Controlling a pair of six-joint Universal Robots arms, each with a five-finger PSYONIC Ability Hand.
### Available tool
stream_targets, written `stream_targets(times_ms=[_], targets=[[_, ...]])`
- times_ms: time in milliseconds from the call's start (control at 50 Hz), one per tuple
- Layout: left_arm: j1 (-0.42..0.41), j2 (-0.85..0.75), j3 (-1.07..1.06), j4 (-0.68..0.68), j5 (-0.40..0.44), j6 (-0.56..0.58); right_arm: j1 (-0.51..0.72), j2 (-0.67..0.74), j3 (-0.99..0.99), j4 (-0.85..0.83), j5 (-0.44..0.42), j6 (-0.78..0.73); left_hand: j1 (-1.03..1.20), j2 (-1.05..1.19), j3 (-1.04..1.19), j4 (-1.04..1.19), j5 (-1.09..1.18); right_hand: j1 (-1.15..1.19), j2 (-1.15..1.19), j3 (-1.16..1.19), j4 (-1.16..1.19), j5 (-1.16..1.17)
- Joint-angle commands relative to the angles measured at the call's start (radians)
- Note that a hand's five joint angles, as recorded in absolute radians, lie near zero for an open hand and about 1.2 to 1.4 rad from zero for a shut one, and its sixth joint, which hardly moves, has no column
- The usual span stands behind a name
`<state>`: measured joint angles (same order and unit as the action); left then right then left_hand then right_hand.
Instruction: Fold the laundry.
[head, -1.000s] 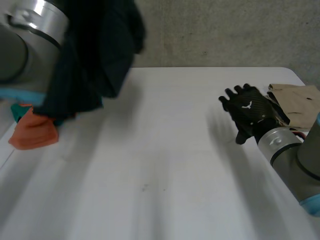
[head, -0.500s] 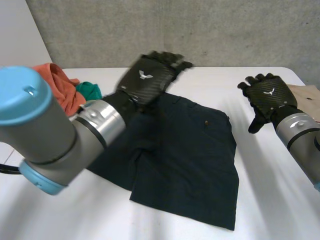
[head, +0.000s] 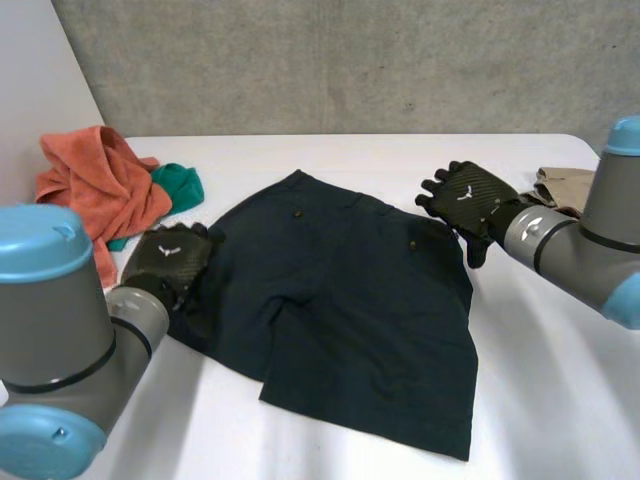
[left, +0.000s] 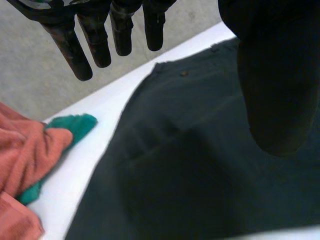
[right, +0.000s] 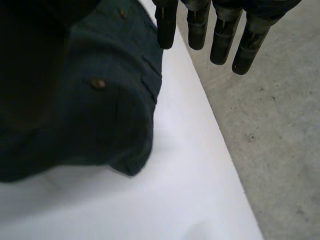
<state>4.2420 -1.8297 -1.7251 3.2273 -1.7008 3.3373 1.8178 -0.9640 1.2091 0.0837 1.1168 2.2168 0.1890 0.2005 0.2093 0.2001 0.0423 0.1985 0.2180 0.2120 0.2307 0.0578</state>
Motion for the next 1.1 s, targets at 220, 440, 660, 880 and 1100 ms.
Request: stream_targets(times_ms=[220, 440, 660, 880, 1100], targets=[[-0.111, -0.068, -0.002, 0.089, -0.008, -0.082, 0.0, 0.297, -0.235, -0.012, -0.077, -0.212, 0.072, 0.06, 0.051, 0.06, 0.044, 0.203, 0.183, 0.189, 0.17, 0.169], [-0.148, -0.071, 0.01, 0.105, -0.039, -0.082, -0.003, 0.309, -0.25, -0.012, -0.158, -0.204, 0.069, 0.057, 0.048, 0.057, 0.041, 1.198, 1.178, 1.184, 1.166, 1.164], [-0.244, -0.072, 0.01, 0.105, -0.033, -0.082, -0.071, 0.064, -0.031, 0.047, -0.124, -0.177, 0.16, 0.148, 0.139, 0.148, 0.132, 1.198, 1.178, 1.184, 1.166, 1.164], [-0.26, -0.246, 0.128, 0.121, -0.054, -0.064, -0.132, -0.151, 0.23, 0.218, -0.123, -0.112, 0.297, 0.286, 0.277, 0.286, 0.27, 1.198, 1.178, 1.184, 1.166, 1.164], [-0.238, -0.428, 0.303, 0.21, -0.187, 0.148, -0.134, -0.275, 0.369, 0.243, -0.121, -0.002, 0.831, 0.82, 0.811, 0.82, 0.803, 1.198, 1.178, 1.184, 1.166, 1.164]])
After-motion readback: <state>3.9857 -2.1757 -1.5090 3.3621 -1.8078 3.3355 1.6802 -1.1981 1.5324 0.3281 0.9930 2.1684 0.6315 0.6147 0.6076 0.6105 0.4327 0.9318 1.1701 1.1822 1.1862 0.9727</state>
